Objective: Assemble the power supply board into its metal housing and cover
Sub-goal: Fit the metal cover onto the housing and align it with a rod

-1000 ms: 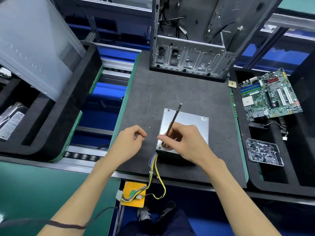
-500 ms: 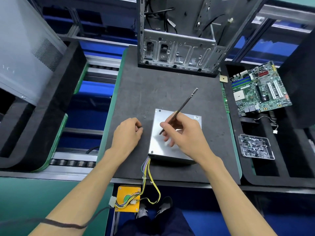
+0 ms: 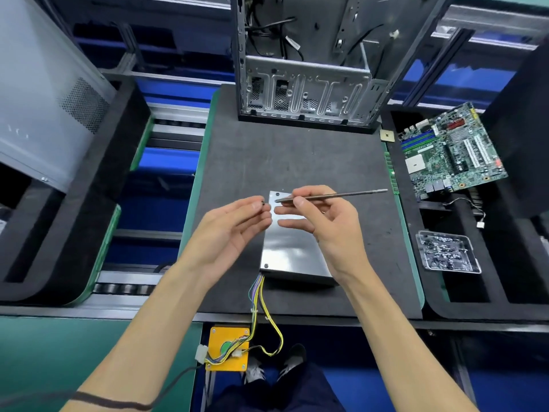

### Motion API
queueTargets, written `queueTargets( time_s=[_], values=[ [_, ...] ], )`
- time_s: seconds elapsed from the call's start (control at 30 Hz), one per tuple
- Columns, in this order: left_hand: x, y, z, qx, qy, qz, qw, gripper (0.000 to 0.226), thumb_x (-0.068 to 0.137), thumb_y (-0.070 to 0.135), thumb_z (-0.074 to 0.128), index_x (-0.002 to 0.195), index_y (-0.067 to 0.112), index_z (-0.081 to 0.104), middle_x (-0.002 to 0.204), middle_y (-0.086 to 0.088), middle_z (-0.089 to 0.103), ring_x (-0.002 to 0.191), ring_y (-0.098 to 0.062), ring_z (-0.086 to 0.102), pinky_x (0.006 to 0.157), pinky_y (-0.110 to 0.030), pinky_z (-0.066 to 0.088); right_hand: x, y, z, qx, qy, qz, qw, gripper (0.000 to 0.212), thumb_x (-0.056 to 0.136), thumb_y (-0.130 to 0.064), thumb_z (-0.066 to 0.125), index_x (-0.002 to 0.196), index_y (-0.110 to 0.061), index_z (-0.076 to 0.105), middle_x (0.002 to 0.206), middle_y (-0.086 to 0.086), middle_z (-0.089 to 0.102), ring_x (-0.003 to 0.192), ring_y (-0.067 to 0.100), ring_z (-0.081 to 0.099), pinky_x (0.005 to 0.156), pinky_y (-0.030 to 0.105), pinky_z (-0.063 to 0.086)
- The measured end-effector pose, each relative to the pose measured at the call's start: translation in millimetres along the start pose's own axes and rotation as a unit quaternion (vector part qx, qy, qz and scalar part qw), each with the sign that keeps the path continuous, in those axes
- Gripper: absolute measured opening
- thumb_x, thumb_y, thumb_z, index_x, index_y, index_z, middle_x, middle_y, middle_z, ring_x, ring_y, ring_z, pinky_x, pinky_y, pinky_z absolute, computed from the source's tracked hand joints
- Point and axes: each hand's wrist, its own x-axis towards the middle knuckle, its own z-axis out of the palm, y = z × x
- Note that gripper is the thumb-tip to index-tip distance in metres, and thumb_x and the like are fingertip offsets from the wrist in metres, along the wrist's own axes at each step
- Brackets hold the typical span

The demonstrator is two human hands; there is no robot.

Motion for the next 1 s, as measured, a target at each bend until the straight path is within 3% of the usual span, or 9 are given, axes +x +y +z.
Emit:
queueTargets(
  time_s=[0.17, 0.5, 0.6, 0.87, 1.0],
  values=[
    [-18.6, 0.4, 9.7, 0.025, -0.025, 0.010, 0.999, 0.013, 0.079, 0.012, 0.073, 0.087, 0.010, 0.082, 0.092, -0.013, 0.076, 0.084, -0.018, 0.074, 0.077, -0.023, 0.058, -8.7, -0.7, 1.6, 0.009, -0.004, 0.000, 1.000, 0.010, 0.098, -0.002, 0.062, 0.099, -0.006, 0.071, 0.092, 0.017, 0.077, 0.093, 0.035, 0.077, 0.075, 0.033, 0.062],
    [-39.4, -4.6, 21.7, 0.110, -0.011, 0.041, 0.993, 0.012, 0.085, 0.006, 0.069, 0.095, 0.001, 0.075, 0.086, -0.017, 0.073, 0.077, -0.020, 0.072, 0.072, -0.023, 0.058, -31.4, -11.8, -2.2, -0.028, -0.016, -0.024, 0.999, 0.009, 0.098, 0.005, 0.062, 0.095, -0.002, 0.068, 0.083, 0.004, 0.076, 0.084, 0.027, 0.078, 0.070, 0.032, 0.063],
    [-45.0, -10.6, 23.2, 0.091, -0.018, 0.035, 0.995, 0.019, 0.078, 0.011, 0.072, 0.093, 0.003, 0.075, 0.088, -0.017, 0.074, 0.078, -0.020, 0.073, 0.073, -0.024, 0.059, -39.8, -13.5, -5.7, -0.038, -0.013, -0.031, 0.999, 0.008, 0.097, 0.005, 0.063, 0.097, -0.001, 0.069, 0.083, 0.007, 0.077, 0.084, 0.029, 0.078, 0.072, 0.033, 0.063],
    [-54.9, -32.1, 33.2, 0.159, -0.029, 0.086, 0.983, 0.008, 0.089, 0.003, 0.070, 0.091, 0.006, 0.078, 0.088, -0.023, 0.075, 0.079, -0.027, 0.074, 0.074, -0.028, 0.060, -63.9, -15.4, -22.7, -0.046, 0.028, -0.039, 0.998, 0.015, 0.095, 0.004, 0.066, 0.090, -0.008, 0.073, 0.084, 0.006, 0.076, 0.083, 0.030, 0.078, 0.072, 0.032, 0.063],
    [-56.3, -45.2, 43.3, 0.186, -0.033, 0.077, 0.979, 0.009, 0.091, 0.008, 0.070, 0.090, 0.008, 0.080, 0.081, -0.017, 0.072, 0.074, -0.024, 0.069, 0.071, -0.028, 0.058, -73.7, -18.1, -35.7, -0.059, 0.047, -0.039, 0.996, 0.013, 0.095, 0.001, 0.068, 0.088, -0.009, 0.073, 0.083, 0.005, 0.076, 0.082, 0.031, 0.078, 0.072, 0.032, 0.063]
  ],
)
